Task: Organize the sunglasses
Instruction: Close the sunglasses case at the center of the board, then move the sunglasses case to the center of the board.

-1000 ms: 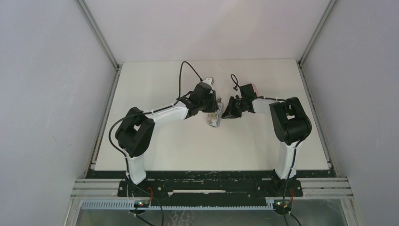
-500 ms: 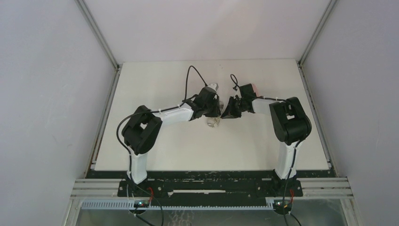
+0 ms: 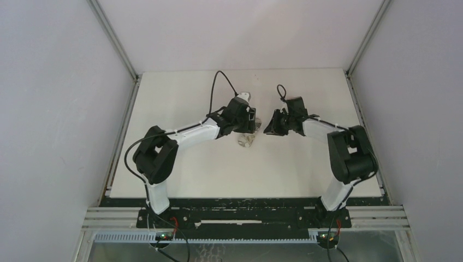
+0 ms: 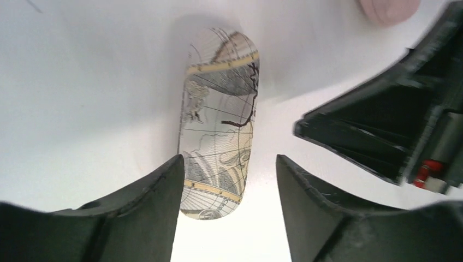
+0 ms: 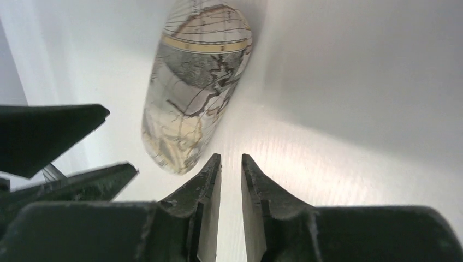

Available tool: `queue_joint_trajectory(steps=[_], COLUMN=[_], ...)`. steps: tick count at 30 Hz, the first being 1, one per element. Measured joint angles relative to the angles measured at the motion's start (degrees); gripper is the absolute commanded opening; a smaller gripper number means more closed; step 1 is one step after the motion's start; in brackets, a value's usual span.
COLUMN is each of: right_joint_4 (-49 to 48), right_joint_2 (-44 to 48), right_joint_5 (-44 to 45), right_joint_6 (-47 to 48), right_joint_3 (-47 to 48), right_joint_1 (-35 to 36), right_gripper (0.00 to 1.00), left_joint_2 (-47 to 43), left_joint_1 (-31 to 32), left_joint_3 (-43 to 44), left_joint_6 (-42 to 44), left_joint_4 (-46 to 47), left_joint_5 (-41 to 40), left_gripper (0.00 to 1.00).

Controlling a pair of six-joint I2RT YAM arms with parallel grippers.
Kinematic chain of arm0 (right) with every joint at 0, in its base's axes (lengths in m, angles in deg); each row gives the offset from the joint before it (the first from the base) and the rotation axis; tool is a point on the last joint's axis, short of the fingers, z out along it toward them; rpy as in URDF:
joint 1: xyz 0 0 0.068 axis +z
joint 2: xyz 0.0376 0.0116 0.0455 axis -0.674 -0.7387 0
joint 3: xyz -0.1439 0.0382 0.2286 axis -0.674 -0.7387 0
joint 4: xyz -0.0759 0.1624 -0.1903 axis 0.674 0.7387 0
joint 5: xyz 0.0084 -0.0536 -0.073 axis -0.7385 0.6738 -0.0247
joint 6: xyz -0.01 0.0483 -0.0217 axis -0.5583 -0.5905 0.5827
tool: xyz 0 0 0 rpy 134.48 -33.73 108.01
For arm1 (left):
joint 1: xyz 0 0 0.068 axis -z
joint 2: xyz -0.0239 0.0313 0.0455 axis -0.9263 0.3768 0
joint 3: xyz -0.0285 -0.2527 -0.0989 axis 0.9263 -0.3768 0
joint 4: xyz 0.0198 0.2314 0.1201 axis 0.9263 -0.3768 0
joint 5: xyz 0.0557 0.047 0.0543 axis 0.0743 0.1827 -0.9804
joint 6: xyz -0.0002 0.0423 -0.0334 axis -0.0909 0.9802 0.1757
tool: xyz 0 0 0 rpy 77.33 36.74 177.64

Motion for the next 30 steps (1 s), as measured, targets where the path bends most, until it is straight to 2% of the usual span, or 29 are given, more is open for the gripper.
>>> queue_joint_trajectory(steps=[6, 9, 11, 17, 23, 26, 30], right_joint_4=[-0.52, -0.79, -0.7, -0.44, 2.16, 3.72, 5.35], right_joint_2=[14.23, 21.75, 26.77, 40.0, 48.43, 50.49, 51.84], right_joint_5=[5.99, 9.38, 11.1, 13.64, 15.15, 16.0, 16.5], right_joint_6=[0.02, 0.2, 0.24, 0.9, 1.86, 2.51, 2.95], right_joint_3=[-6.78, -10.82, -13.53, -20.63, -23.56, -23.8, -24.09], right_joint_1=[-1.38, -1.75, -1.84, -1.95, -2.1, -2.16, -2.21], right_gripper=[0.53, 0.7, 0.76, 0.79, 0.79, 0.78, 0.77], left_joint_2=[-2.82, -1.97, -0.87, 3.21, 7.26, 9.38, 11.76], left_joint_1=[0.0, 0.0, 0.11, 0.68, 0.85, 0.85, 0.85], left_joint_3=[1.38, 3.39, 4.79, 7.48, 8.87, 10.71, 13.03], left_joint_6=[4.09, 7.08, 9.25, 14.99, 17.92, 18.53, 18.93], left_joint_4=[-2.6, -4.11, -4.59, -5.84, -7.39, -8.98, -10.51], left_joint_5=[-3.67, -3.96, -3.8, -2.21, -0.07, -0.26, -0.66], left_gripper=[0.81, 0.91, 0.94, 0.98, 0.99, 0.95, 0.83])
